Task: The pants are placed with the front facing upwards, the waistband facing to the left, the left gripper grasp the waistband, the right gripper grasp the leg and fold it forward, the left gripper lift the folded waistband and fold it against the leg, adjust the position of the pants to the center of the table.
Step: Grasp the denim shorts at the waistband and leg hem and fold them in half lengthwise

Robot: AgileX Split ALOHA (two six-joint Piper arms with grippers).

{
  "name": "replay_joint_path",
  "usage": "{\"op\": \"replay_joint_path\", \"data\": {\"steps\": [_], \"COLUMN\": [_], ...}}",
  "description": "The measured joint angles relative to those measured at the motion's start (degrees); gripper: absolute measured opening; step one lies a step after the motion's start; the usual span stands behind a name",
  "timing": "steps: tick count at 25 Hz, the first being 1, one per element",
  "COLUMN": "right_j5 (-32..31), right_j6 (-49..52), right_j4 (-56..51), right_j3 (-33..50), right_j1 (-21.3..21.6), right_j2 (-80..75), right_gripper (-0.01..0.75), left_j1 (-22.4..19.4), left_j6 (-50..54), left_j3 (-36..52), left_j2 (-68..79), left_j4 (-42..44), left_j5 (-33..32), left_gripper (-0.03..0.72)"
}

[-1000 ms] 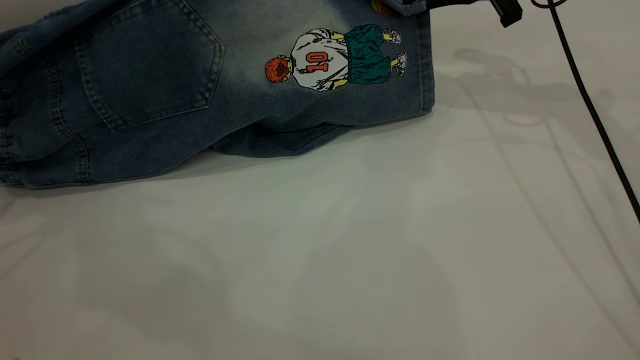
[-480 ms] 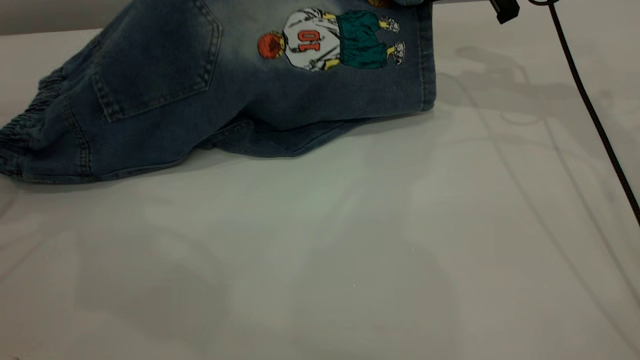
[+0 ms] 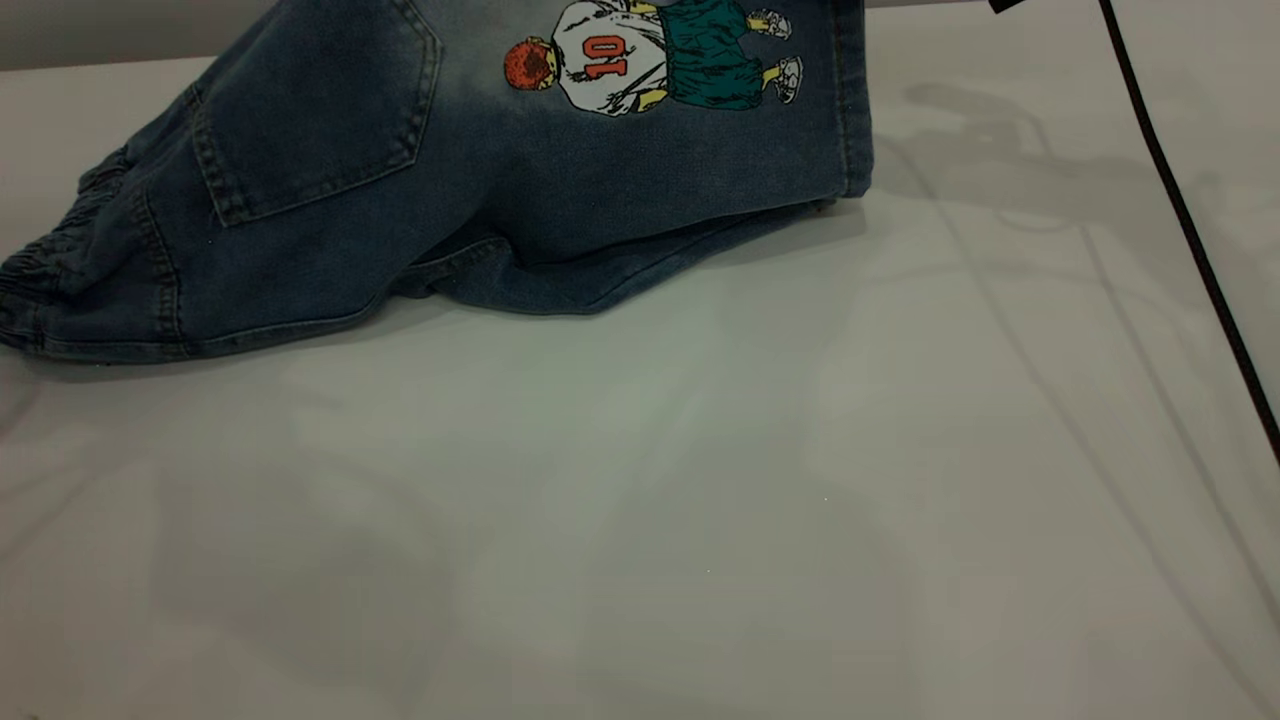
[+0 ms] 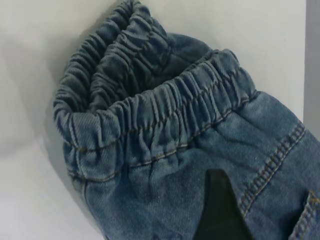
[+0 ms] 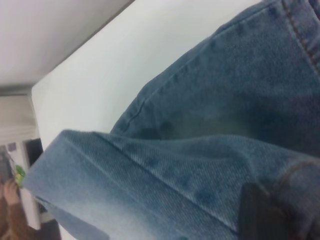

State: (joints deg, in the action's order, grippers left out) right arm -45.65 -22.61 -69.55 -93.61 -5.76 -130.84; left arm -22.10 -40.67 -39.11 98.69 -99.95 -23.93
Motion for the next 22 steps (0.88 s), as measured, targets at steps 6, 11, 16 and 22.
{"op": "replay_joint_path", "data": {"steps": [6,11,16,22], "right_j5": [-1.9,-7.6,-15.9,-24.3], "right_j6": [-6.1,-10.9,-13.3,-15.2], "right_j4": [-0.7,-0.9,-2.5,-4.6], "right_j3": [0.0,0.0,0.0,0.0], "right_j1": [0.0,0.2,0.2,0.1], "right_j2": [0.6,1.8,1.9,1.9], "right_gripper": [0.380,0.505,0.515,0.501], "left_j1": [0.0,0.0,0.0,-3.6], "left_j6": [-5.9,-11.2,-8.1,1.8], "left_j3": [0.0,0.0,0.0,0.0], "left_j2": [0.0,0.0,0.0,0.0], "left_j4": [0.1,0.2,8.5,22.6], "left_j5": [-1.4,-4.2,-7.3,-7.8], "left_gripper": [0.419,0.419,0.419,0.419]}}
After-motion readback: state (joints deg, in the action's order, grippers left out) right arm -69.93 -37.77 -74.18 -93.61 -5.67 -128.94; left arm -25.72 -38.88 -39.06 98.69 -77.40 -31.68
